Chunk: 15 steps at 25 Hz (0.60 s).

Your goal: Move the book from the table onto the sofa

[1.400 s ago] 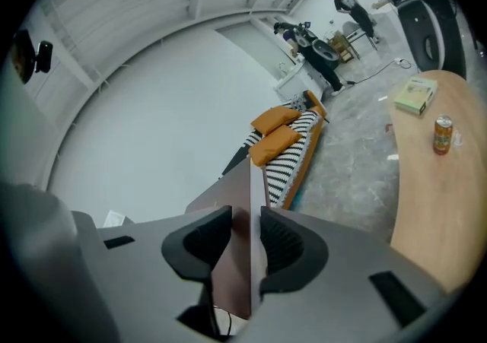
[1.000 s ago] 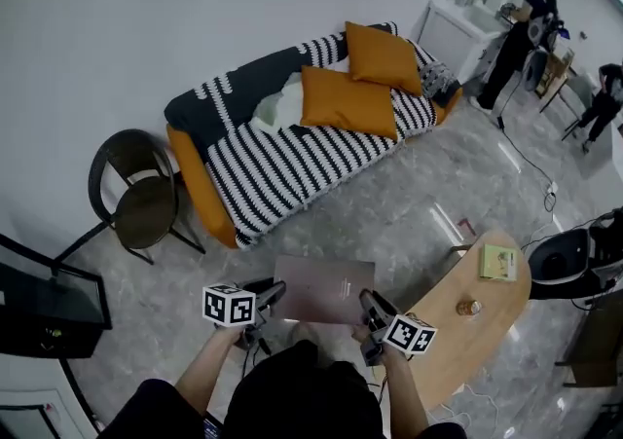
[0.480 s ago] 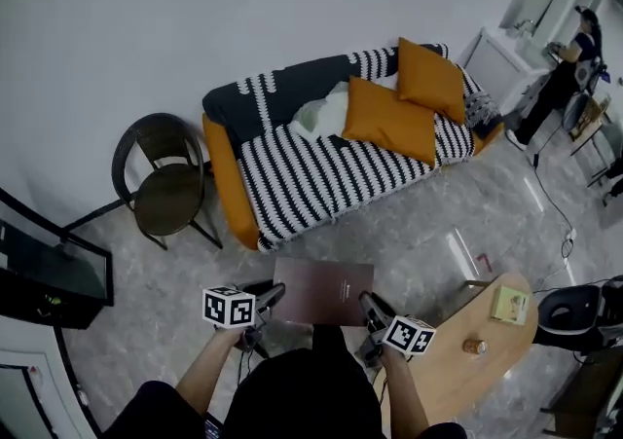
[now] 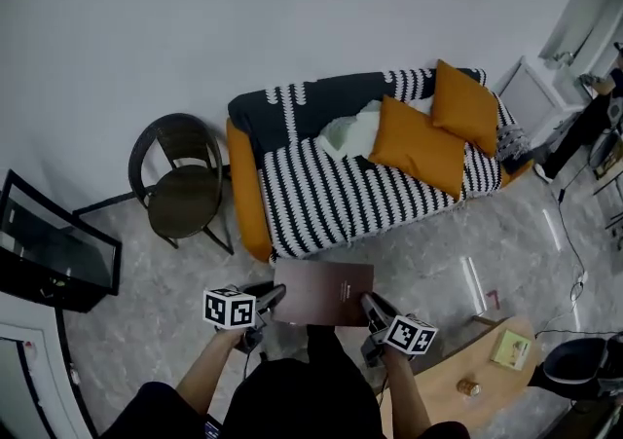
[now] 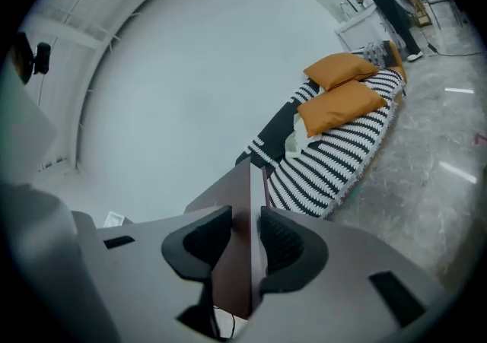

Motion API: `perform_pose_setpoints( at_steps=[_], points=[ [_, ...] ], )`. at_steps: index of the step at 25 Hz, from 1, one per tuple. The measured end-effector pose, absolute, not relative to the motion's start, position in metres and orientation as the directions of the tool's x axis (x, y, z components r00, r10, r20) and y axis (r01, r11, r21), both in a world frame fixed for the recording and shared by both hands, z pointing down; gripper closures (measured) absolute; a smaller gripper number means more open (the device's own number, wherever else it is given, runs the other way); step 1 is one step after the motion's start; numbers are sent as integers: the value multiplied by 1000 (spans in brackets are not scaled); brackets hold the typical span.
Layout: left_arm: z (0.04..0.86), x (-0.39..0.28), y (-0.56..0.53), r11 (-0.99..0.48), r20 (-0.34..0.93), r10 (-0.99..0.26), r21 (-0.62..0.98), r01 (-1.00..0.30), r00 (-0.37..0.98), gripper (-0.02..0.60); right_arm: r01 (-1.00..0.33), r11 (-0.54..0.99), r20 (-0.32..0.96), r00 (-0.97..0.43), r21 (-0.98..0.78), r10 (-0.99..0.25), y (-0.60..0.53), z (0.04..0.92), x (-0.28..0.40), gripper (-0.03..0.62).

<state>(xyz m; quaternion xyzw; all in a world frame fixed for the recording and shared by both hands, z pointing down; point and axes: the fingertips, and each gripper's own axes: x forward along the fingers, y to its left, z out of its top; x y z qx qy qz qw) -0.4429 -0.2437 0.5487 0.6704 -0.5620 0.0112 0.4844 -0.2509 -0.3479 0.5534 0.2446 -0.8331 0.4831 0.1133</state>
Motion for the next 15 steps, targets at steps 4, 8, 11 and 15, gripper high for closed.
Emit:
perform_pose_setpoints(
  at_steps=[4,8,11,15],
  points=[
    [549,-458,-278,139,568,-752,633,-762,334,463,-496,429,425,-869,-755,-255,-390,555,-270,457],
    [543,-470,-317,171,570,-766,627,-760,298,465,-468,442,420,-883,-765,-207,-434,554,-285,457],
    [542,-479,-341,196,571,-776,623,-757,269,466,-450,446,417,-892,-773,-178,-461,556,-297,457],
    [540,-485,-361,218,572,-782,623,-752,247,466,-432,458,410,-899,-777,-152,-490,555,-308,457]
  ],
)
